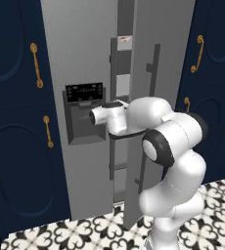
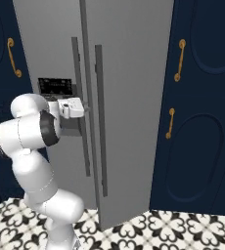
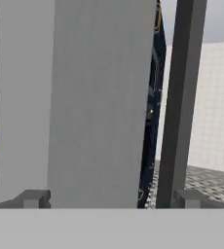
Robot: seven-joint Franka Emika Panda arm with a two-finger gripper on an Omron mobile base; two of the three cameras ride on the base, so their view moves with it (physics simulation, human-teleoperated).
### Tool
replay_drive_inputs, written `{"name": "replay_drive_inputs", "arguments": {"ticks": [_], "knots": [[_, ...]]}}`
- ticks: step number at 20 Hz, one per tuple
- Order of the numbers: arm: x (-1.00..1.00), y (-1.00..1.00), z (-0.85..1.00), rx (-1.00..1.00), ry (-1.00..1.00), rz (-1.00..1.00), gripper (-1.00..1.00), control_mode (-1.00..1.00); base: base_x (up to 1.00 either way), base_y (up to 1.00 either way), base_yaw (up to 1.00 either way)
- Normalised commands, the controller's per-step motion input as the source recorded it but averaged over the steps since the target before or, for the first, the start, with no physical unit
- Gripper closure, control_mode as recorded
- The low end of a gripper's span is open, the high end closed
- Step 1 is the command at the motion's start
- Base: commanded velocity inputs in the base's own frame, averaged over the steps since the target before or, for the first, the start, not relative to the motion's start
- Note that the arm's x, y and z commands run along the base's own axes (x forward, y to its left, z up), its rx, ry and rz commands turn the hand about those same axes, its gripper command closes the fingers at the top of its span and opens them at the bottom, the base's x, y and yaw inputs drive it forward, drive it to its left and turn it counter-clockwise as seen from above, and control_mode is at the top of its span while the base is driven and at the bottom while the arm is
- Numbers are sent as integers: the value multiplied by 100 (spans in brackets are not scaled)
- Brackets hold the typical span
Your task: Grab a lemon wedge from the fridge and one ice cube from the ice bowl, and put them in the glass of lemonade.
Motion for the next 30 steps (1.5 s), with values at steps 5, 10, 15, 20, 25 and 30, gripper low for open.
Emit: {"name": "replay_drive_inputs", "arguments": {"ticks": [5,10,15,20,25,30], "knots": [[19,36,-2,-6,0,-2,-100,-100,0,0,0],[70,-16,-13,0,4,-5,-100,-100,0,0,0],[34,-58,-22,0,10,-8,-100,-100,0,0,0],[-3,-80,-10,0,5,-6,-100,-100,0,0,0],[37,-27,0,0,10,-1,-100,-100,0,0,0],[-55,-100,0,5,10,-10,-100,-100,0,0,0]]}}
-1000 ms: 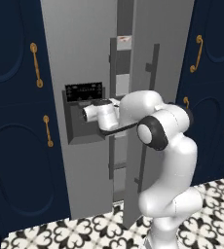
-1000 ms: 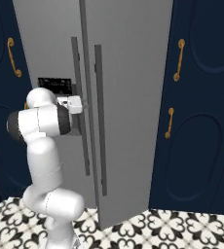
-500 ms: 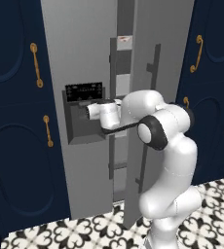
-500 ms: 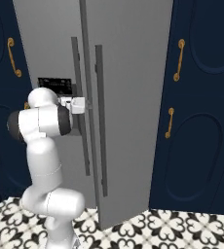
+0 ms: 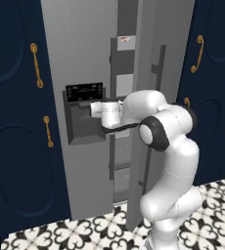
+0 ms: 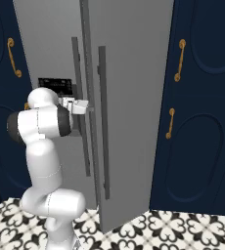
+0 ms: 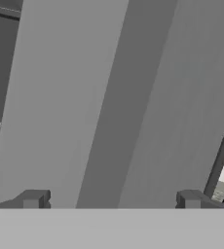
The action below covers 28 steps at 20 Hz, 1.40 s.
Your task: Grab a lemon wedge from the fridge and one ice cube from the ice bowl, and put them in the glass of lemonade.
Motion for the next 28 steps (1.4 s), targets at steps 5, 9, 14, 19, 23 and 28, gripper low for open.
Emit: {"name": "replay_drive_inputs", "arguments": {"ticks": [5,9,14,19,23,28], "knots": [[-88,-100,0,7,3,-10,-100,-100,0,0,0],[-93,-100,0,8,0,-6,-100,-100,0,0,0],[-79,-100,0,9,0,-3,-100,-100,0,0,0],[-49,-100,3,15,0,-3,-100,-100,0,0,0],[-27,-100,7,19,-2,-5,-100,-100,0,0,0],[-12,-100,7,20,-6,-3,-100,-100,0,0,0]]}}
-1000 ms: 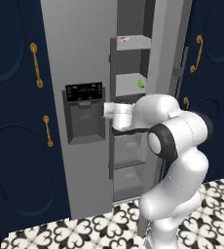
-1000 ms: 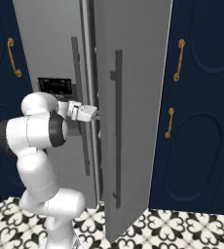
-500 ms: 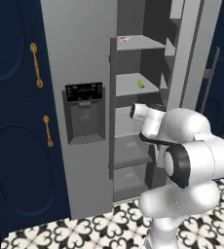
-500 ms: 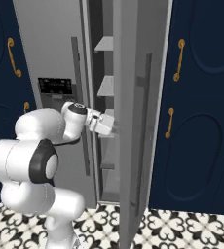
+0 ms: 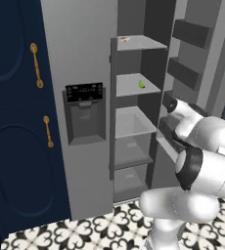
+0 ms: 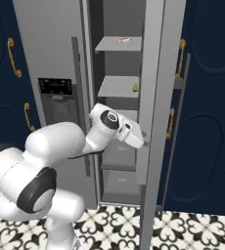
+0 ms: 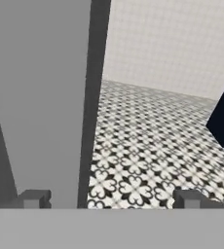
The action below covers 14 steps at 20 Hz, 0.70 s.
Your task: Grab a lemon wedge from the fridge and one ice cube from the ice bowl, and put them in the glass of lemonade.
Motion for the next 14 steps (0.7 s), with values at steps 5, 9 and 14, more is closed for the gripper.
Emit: {"name": "replay_drive_inputs", "arguments": {"ticks": [5,9,14], "knots": [[-76,15,45,5,-10,5,-100,-100,0,0,0],[-91,100,65,-9,-5,27,-100,-100,0,0,0],[-81,100,79,-2,8,34,-100,-100,0,0,0]]}}
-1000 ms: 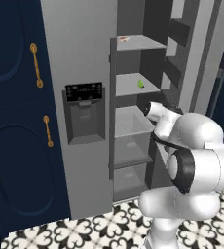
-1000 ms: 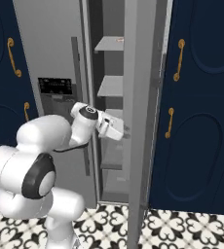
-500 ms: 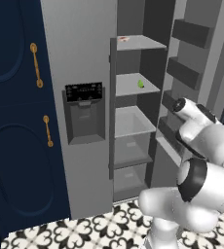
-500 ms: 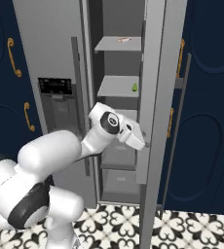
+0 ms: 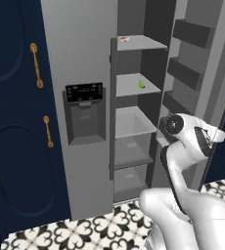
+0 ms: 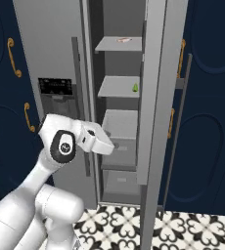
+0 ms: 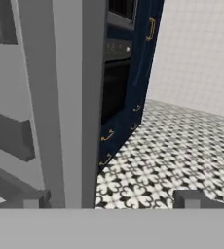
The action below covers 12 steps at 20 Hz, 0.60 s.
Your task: Grab a lemon wedge from the fridge and one ice cube from the ice bowl, and put them in the glass of lemonade.
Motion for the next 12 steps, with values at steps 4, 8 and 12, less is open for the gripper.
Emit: {"name": "replay_drive_inputs", "arguments": {"ticks": [4,8,12], "knots": [[-67,100,38,7,23,38,-100,-100,0,0,0],[-55,97,35,18,41,34,-100,-100,0,0,0],[-33,19,-87,59,37,20,-100,-100,0,0,0]]}}
